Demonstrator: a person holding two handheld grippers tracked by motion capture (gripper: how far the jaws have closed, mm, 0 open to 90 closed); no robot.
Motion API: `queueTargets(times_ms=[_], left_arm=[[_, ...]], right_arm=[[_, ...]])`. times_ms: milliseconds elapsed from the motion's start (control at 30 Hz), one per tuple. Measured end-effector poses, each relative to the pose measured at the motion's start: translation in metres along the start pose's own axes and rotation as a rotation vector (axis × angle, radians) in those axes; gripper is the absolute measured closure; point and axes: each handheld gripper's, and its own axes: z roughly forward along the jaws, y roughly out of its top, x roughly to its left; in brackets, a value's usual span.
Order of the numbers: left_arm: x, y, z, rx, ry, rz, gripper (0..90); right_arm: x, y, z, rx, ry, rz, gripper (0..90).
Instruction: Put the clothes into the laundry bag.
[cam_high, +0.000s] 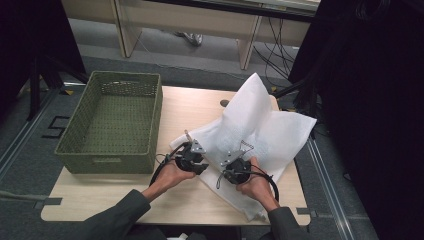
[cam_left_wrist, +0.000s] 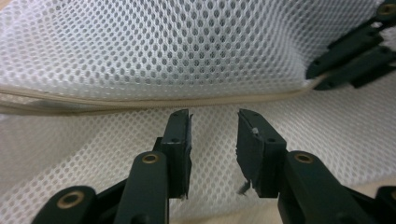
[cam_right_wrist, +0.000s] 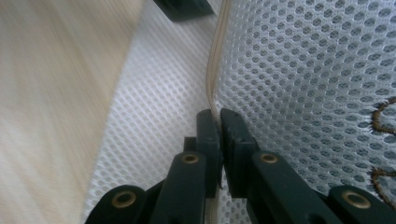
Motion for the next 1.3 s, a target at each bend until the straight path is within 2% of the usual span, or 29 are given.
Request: queueTargets(times_ms=[100,133,267,300,333,367,400,500,533,567,633,733,767,800,833,900,933,967,1000,1033,1067,1100,1133,1167,1200,1233,1267,1300], left_arm=[[0.001,-0.002,-0.005,0.011,0.004,0.02,61.7],[0.001,-0.002,-0.005,0.015,-0.003,0.025,59.1],[0.003,-0.004,-0.007,0.023,-0.002,0.025,56.6],[0.003,-0.005,-0.007,0.019,-0.009,0.019,56.6],[0.005,-0.007,-0.009,0.04,-0.012,0.035,55.1],[0.005,-0.007,-0.009,0.04,-0.012,0.035,54.8],[0.005,-0.009,-0.01,0.043,-0.01,0.018,54.8],[0.008,-0.011,-0.013,0.042,-0.017,0.028,53.5],[0.008,-0.011,-0.014,0.048,-0.02,0.032,52.8],[0.008,-0.011,-0.013,0.046,-0.021,0.018,51.8],[0.008,-0.012,-0.013,0.045,-0.022,0.013,50.8],[0.008,-0.011,-0.009,0.046,-0.044,0.015,46.8],[0.009,-0.012,-0.003,0.088,-0.071,0.028,43.9],[0.009,-0.012,-0.003,0.088,-0.071,0.028,44.5],[0.012,-0.012,0.0,0.124,-0.068,0.063,44.5],[0.014,-0.014,0.004,0.11,-0.056,0.087,55.0],[0.015,-0.013,0.005,0.094,-0.053,0.048,70.6],[0.02,-0.013,0.003,0.123,-0.063,0.07,76.7],[0.02,-0.013,0.003,0.123,-0.063,0.07,80.4],[0.02,-0.014,0.003,0.117,-0.073,0.075,80.4],[0.018,-0.014,0.002,0.12,-0.068,0.107,82.9],[0.016,-0.014,0.001,0.125,-0.068,0.122,84.5],[0.014,-0.015,0.001,0.126,-0.077,0.112,85.9],[0.006,-0.02,-0.001,0.095,-0.075,0.078,86.0],[0.004,-0.021,-0.005,0.115,-0.086,0.114,86.2],[0.004,-0.021,-0.005,0.115,-0.086,0.114,86.4],[-0.007,-0.026,-0.01,0.12,-0.103,0.146,86.4],[-0.011,-0.029,-0.012,0.119,-0.109,0.161,86.4]], right_arm=[[-0.002,0.0,0.004,0.016,-0.008,-0.028,87.0],[-0.002,-0.001,0.004,0.021,-0.003,-0.013,87.0],[-0.002,-0.001,0.004,0.032,-0.02,-0.017,87.1],[-0.003,-0.001,0.003,0.032,-0.004,-0.005,87.1],[-0.004,-0.003,0.002,0.027,-0.019,-0.009,87.1],[-0.004,-0.003,0.002,0.027,-0.019,-0.009,87.1],[-0.005,-0.004,0.001,0.03,-0.009,-0.001,87.1],[-0.009,-0.007,0.0,0.022,-0.025,-0.017,87.1],[-0.008,-0.008,-0.001,0.026,-0.034,0.001,87.1],[-0.008,-0.008,-0.001,0.027,-0.031,0.009,87.1],[-0.009,-0.008,-0.001,0.027,-0.031,0.009,87.1],[-0.008,-0.008,-0.001,0.028,-0.036,0.002,87.1],[-0.008,-0.008,-0.002,0.026,-0.035,0.004,87.1],[-0.008,-0.008,-0.002,0.027,-0.035,0.003,87.0],[-0.008,-0.008,-0.002,0.027,-0.035,0.003,87.0],[-0.008,-0.008,-0.002,0.029,-0.034,0.001,87.1],[-0.01,-0.008,-0.001,0.015,-0.029,-0.018,87.1],[-0.009,-0.008,-0.002,0.025,-0.03,0.015,87.1],[-0.01,-0.008,-0.001,0.024,-0.038,0.003,87.1],[-0.01,-0.008,-0.001,0.024,-0.038,0.003,87.1],[-0.012,-0.008,0.0,0.021,-0.033,-0.015,87.1],[-0.012,-0.008,0.0,0.028,-0.035,0.003,87.1],[-0.013,-0.008,0.0,0.042,-0.056,0.007,87.2],[-0.015,-0.008,0.0,0.052,-0.058,0.0,87.2],[-0.016,-0.008,0.002,0.052,-0.069,0.002,87.2],[-0.016,-0.008,0.002,0.052,-0.069,0.002,87.2],[-0.019,-0.008,0.004,0.068,-0.07,0.005,87.3],[-0.02,-0.008,0.006,0.072,-0.077,0.0,87.3]])
